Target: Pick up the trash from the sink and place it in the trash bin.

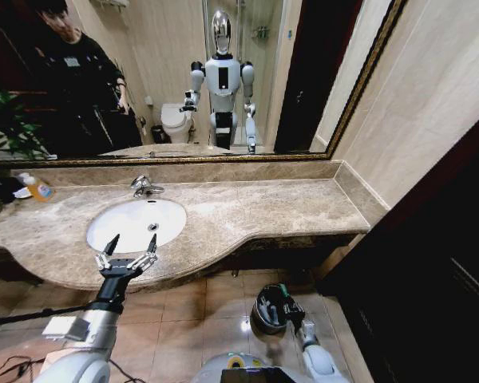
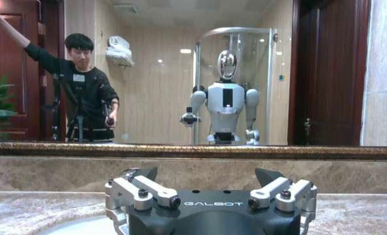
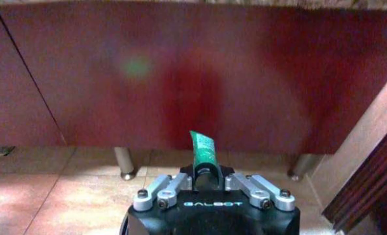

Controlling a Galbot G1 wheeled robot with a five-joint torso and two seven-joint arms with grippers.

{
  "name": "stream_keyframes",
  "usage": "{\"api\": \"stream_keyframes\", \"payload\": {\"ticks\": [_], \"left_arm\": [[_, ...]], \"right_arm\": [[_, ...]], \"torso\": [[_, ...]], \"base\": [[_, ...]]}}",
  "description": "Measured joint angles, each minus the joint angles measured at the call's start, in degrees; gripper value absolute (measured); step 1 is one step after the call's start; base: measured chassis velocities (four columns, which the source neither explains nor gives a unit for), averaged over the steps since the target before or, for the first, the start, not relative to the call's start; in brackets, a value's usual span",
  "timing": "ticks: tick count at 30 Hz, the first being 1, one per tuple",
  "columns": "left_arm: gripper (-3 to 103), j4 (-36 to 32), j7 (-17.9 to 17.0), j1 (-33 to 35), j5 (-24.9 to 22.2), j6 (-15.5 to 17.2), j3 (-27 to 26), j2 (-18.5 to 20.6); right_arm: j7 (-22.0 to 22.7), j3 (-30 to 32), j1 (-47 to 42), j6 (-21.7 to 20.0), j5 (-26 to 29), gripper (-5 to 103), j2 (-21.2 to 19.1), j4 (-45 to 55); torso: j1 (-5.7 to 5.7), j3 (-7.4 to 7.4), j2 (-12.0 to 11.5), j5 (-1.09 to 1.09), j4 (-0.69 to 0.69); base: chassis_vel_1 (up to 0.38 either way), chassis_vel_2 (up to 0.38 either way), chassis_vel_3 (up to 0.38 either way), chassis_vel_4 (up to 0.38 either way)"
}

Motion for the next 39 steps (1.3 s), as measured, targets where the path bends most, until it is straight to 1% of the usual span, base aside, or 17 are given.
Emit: {"api": "stream_keyframes", "payload": {"ticks": [3,4,6,9,10,12,13,14,15,16,18,20,21,25,27,30,39], "left_arm": [[100,0.0,0.0,0.0,0.0,0.0,0.0,0.0],[100,0.0,0.0,0.0,0.0,0.0,0.0,0.0],[100,0.0,0.0,0.0,0.0,0.0,0.0,0.0],[100,0.0,0.0,0.0,0.0,0.0,0.0,0.0],[100,0.0,0.0,0.0,0.0,0.0,0.0,0.0],[100,0.0,0.0,0.0,0.0,0.0,0.0,0.0],[100,0.0,0.0,0.0,0.0,0.0,0.0,0.0],[100,0.0,0.0,0.0,0.0,0.0,0.0,0.0],[100,0.0,0.0,0.0,0.0,0.0,0.0,0.0],[100,0.0,0.0,0.0,0.0,0.0,0.0,0.0],[100,0.0,0.0,0.0,0.0,0.0,0.0,0.0],[100,0.0,0.0,0.0,0.0,0.0,0.0,0.0],[100,0.0,0.0,0.0,0.0,0.0,0.0,0.0],[100,0.0,0.0,0.0,0.0,0.0,0.0,0.0],[100,0.0,0.0,0.0,0.0,0.0,0.0,0.0],[100,0.0,0.0,0.0,0.0,0.0,0.0,0.0],[100,0.0,0.0,0.0,0.0,0.0,0.0,0.0]], "right_arm": [[-0.27,-0.16,0.31,-0.73,0.65,20,0.08,-0.56],[-0.42,-0.22,0.36,-1.21,0.8,18,0.26,-0.57],[-0.5,-0.33,0.39,-1.53,0.88,20,0.47,-0.59],[-0.51,-0.45,0.73,-1.67,0.94,36,0.92,-1.03],[-0.51,-0.45,0.73,-1.67,0.94,36,0.92,-1.03],[-0.28,-0.45,0.78,-1.66,0.93,47,1.2,-1.1],[-0.28,-0.45,0.78,-1.66,0.93,47,1.2,-1.1],[-0.17,-0.45,0.75,-1.66,0.91,52,1.24,-1.09],[-0.07,-0.47,0.69,-1.66,0.88,52,1.26,-1.04],[0.04,-0.48,0.63,-1.66,0.88,63,1.27,-0.95],[0.16,-0.47,0.59,-1.66,0.88,63,1.29,-0.87],[0.3,-0.46,0.46,-1.67,0.88,74,1.3,-0.7],[0.3,-0.46,0.46,-1.67,0.88,74,1.3,-0.7],[0.36,-0.43,-0.05,-1.79,0.95,95,1.29,0.31],[0.38,-0.42,-0.15,-1.86,0.97,95,1.29,0.55],[1.0,-0.42,-0.57,-2.37,0.8,100,1.3,1.65],[1.62,-0.43,-1.7,-2.79,0.49,100,1.38,3.56]], "torso": [[0.0,0.0,0.0,-0.02,0.0],[0.0,0.0,0.0,-0.01,0.0],[0.0,0.0,0.0,0.0,0.0],[0.0,0.0,0.0,-0.01,0.0],[0.0,0.0,0.0,-0.01,0.0],[0.0,0.0,0.0,0.0,0.0],[0.0,0.0,0.0,0.0,0.0],[0.0,0.0,0.0,-0.01,0.0],[0.0,0.0,0.0,-0.01,0.0],[0.0,0.0,0.0,-0.01,0.0],[0.0,0.0,0.0,-0.01,0.0],[0.0,0.0,0.0,0.0,0.0],[0.0,0.0,0.0,0.0,0.0],[0.0,0.0,0.0,0.0,0.0],[0.0,0.0,0.0,-0.01,0.0],[0.0,0.0,0.0,-0.01,0.0],[-0.01,0.0,0.0,0.0,0.0]], "base": [[0.0,0.0,0.0,0.0],[0.0,0.0,0.0,0.0],[0.0,0.0,0.0,0.0],[0.0,0.0,0.0,0.0],[0.0,0.0,0.0,0.0],[0.0,0.0,0.0,0.0],[0.0,0.0,0.0,0.0],[0.0,0.0,0.0,0.0],[0.0,0.0,0.0,0.0],[0.0,0.0,0.0,0.0],[0.0,0.0,0.0,0.0],[0.0,0.0,0.0,0.0],[0.0,0.0,0.0,0.0],[0.0,0.0,0.0,0.0],[0.0,0.0,0.0,0.0],[0.0,0.0,0.0,0.0],[0.0,0.0,0.0,0.0]]}}
